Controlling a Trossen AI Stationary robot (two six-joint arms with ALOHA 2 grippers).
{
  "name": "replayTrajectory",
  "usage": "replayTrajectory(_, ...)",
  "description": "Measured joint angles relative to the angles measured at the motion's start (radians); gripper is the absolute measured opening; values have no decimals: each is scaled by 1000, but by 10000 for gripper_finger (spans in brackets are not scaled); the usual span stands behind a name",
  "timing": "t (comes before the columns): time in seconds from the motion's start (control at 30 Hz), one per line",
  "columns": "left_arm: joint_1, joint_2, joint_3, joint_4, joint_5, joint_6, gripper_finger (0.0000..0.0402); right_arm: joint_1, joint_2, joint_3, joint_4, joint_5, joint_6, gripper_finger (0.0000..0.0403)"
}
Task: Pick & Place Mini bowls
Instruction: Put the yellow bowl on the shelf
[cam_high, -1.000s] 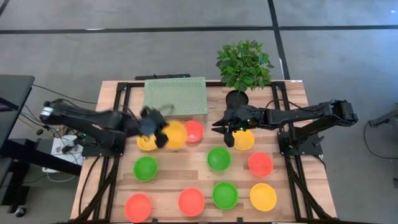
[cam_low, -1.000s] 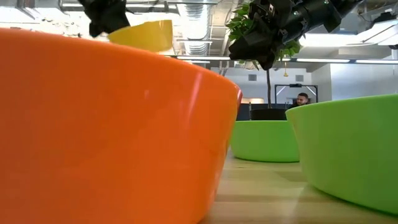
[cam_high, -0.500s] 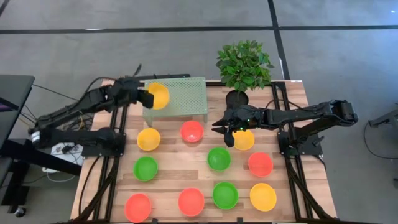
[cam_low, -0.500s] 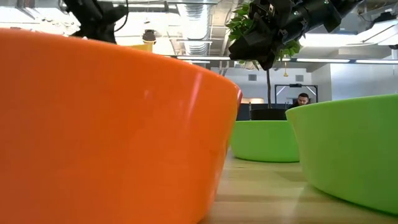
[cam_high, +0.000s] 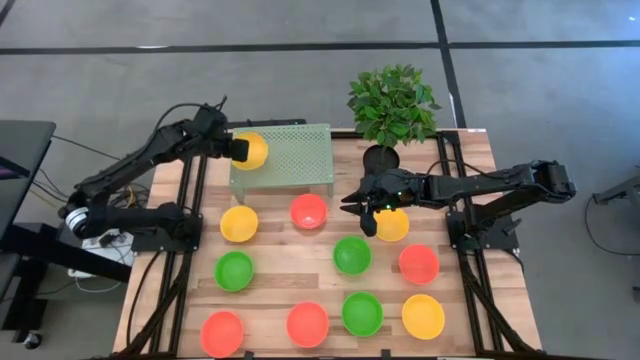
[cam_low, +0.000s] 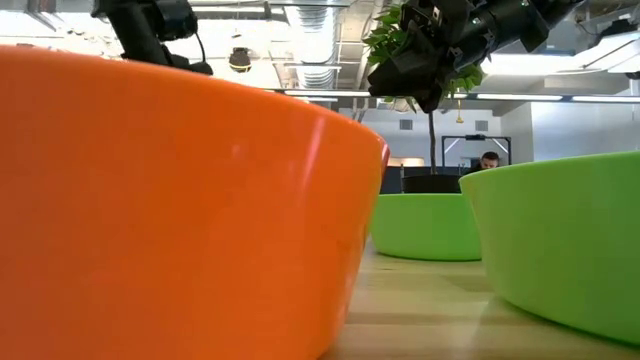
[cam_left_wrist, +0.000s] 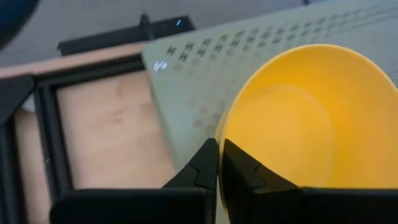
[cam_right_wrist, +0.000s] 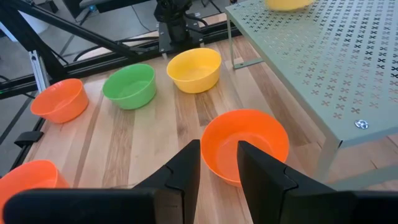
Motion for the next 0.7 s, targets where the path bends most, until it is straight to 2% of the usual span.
replayTrajectory(0.4, 24, 12, 0, -29, -2, -1, 37, 0, 0, 0, -1, 0, 1, 102)
replayTrajectory(0.7, 22, 12, 0, -18, -38, 1, 76, 0, 0, 0, 0, 0, 1, 102)
